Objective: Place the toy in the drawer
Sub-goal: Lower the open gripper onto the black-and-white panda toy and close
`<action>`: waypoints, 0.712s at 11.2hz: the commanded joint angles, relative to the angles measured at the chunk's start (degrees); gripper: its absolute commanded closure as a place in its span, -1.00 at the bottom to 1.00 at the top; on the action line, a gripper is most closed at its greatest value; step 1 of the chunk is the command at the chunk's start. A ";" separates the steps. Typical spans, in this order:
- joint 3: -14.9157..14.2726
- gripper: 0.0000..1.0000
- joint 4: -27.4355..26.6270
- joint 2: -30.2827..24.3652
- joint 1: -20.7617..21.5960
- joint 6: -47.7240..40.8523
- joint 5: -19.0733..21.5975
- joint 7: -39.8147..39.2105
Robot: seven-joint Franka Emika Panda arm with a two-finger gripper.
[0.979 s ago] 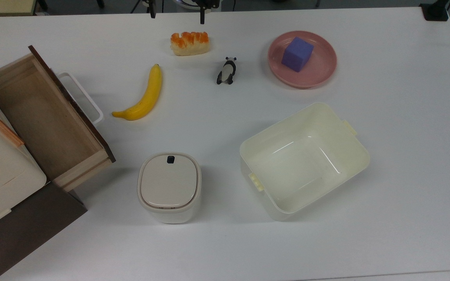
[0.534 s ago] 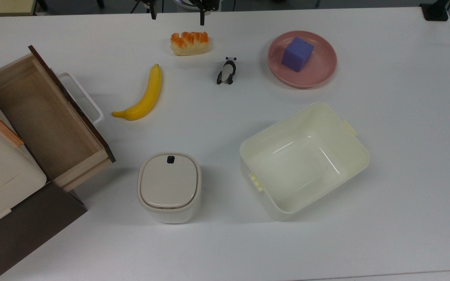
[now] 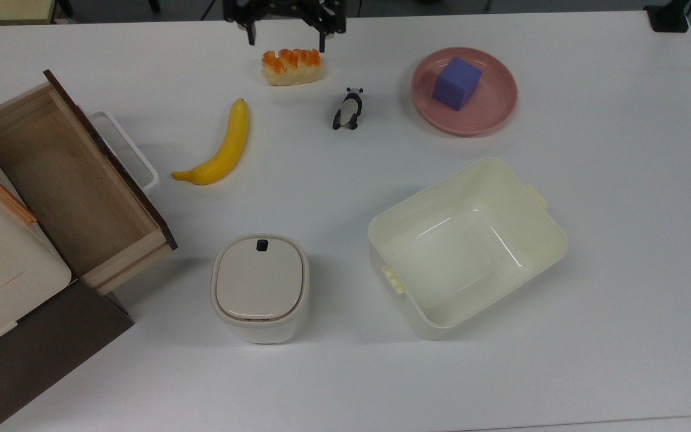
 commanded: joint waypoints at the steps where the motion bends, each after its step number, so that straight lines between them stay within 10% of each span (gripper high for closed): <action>1: -0.84 -1.00 -10.80 -3.29 3.57 5.18 1.50 0.84; 8: -0.84 -0.95 -28.65 -1.45 8.32 23.01 4.58 15.06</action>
